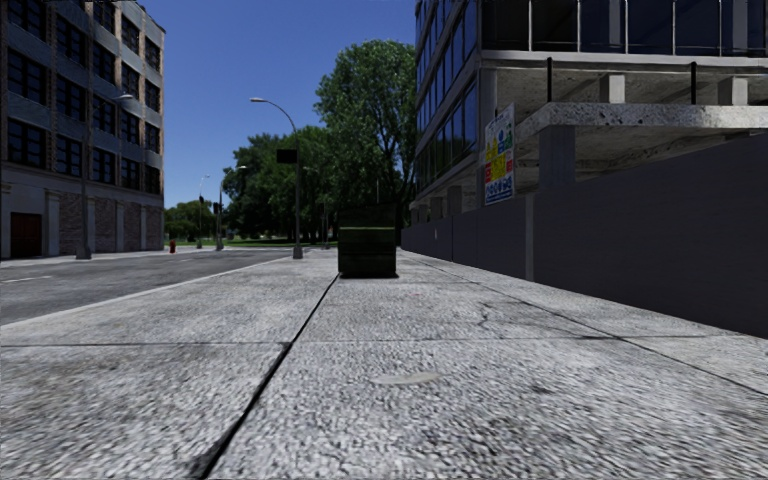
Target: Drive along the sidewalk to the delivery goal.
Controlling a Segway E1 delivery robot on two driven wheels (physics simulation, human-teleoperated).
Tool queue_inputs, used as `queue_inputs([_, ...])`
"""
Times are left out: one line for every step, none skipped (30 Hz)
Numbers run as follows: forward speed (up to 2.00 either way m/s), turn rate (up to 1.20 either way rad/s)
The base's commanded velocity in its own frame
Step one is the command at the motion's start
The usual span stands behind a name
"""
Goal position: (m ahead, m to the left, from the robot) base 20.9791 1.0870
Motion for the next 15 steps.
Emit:
queue_inputs([2.00, 0.00])
queue_inputs([2.00, 0.00])
queue_inputs([2.00, 0.00])
queue_inputs([2.00, 0.00])
queue_inputs([2.00, 0.00])
queue_inputs([2.00, 0.00])
queue_inputs([2.00, 0.00])
queue_inputs([2.00, 0.00])
queue_inputs([2.00, 0.00])
queue_inputs([2.00, 0.00])
queue_inputs([2.00, -0.06])
queue_inputs([2.00, -0.55])
queue_inputs([2.00, -0.74])
queue_inputs([2.00, -0.74])
queue_inputs([2.00, -1.20])
